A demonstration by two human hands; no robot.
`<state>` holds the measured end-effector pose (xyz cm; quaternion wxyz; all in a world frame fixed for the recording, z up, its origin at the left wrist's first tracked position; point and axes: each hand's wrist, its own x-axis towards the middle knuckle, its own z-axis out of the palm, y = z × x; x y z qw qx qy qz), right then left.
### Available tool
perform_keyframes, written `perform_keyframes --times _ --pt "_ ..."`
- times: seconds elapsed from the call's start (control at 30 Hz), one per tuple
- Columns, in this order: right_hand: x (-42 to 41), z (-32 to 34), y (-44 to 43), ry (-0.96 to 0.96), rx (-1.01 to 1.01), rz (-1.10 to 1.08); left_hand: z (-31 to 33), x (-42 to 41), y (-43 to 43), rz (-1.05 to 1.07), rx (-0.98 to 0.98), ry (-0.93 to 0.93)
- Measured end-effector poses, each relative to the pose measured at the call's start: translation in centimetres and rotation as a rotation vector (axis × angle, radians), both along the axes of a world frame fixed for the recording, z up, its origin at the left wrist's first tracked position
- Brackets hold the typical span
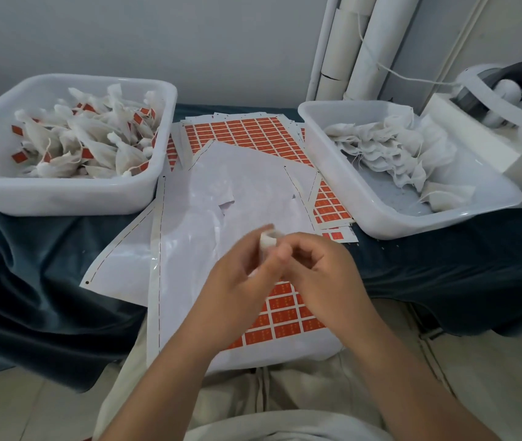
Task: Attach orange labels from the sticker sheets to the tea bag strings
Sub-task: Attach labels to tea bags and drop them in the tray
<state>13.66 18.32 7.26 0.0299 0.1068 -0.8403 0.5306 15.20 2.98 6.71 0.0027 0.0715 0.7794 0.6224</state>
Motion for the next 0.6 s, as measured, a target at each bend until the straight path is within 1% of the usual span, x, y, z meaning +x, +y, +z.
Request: perform_keyframes --times 0.07,0.13,0.2,0.23,0.27,0.3,0.33,0.37,0.43,0.6 --pt "0.0 -0.3 -0.2 -0.020 -0.002 0.001 -0.4 0.0 0.3 -0.058 -0.002 -0.025" --pt "0.0 -0.2 0.0 -0.094 -0.052 0.039 -0.4 -0.2 0.3 -0.020 0.025 -0.022" --pt "-0.1 -0.1 0.2 -0.192 -0.190 0.093 -0.2 -0.3 0.0 0.008 0.085 -0.050" --pt "-0.2 0.0 0.2 -0.238 -0.272 0.085 -0.1 -0.3 -0.1 0.019 0.103 -0.057" --pt "-0.3 0.1 0.2 -0.257 -0.328 0.052 0.3 -0.3 -0.2 0.034 0.104 -0.057" --pt "-0.3 0.2 0.2 -0.224 -0.318 -0.005 0.6 -0.2 -0.3 0.055 0.092 -0.056" --pt "-0.4 0.2 0.2 -0.153 -0.249 -0.058 0.9 -0.2 -0.3 0.073 0.082 -0.054" --pt "-0.5 0.1 0.4 -0.070 -0.132 -0.085 1.1 -0.2 -0.3 0.076 0.084 -0.054" --pt "-0.7 0.1 0.8 0.022 0.076 -0.069 1.1 -0.3 -0.4 0.067 0.111 -0.045" --pt "-1.1 1.3 1.9 -0.002 0.194 -0.006 1.3 -0.3 -1.1 0.101 0.082 -0.039"
